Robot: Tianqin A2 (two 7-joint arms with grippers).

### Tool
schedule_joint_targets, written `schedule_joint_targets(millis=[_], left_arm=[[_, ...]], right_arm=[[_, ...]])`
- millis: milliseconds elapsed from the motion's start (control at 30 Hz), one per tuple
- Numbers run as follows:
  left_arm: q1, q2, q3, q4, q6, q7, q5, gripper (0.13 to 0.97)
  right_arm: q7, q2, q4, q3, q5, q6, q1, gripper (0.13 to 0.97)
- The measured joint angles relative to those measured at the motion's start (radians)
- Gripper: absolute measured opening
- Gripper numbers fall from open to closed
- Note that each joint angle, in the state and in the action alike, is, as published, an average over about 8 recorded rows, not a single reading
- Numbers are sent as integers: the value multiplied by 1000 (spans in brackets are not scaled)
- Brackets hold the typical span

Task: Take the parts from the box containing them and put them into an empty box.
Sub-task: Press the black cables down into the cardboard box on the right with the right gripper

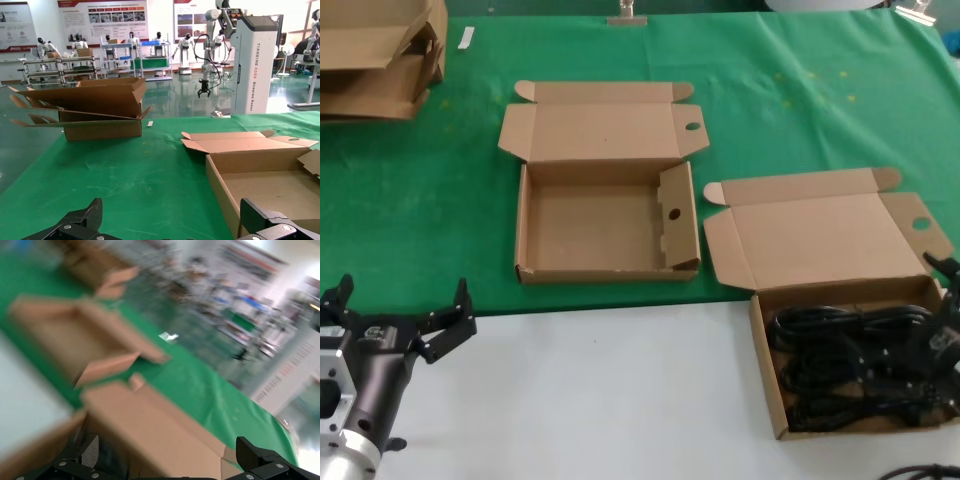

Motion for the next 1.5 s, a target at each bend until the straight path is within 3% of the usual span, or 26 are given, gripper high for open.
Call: schedule_joint_targets(millis=[267,467,733,1067,1500], left_arm=[[0,0,0,0,0,0,0,966],[0,0,0,0,0,0,0,966],[0,0,0,0,0,0,0,966],[0,0,0,0,0,0,0,966],[0,0,0,0,0,0,0,966]], right_arm=[[-367,51,-143,-10,-59,-156,93,966],[-480,82,-195,-69,-105,-187,168,966],[-377,161,-155,-131,-190,-167,175,966],[-193,257,-39,-112,-229,-123,82,966],[-192,247,-87,-145,-230,-82,101,961]])
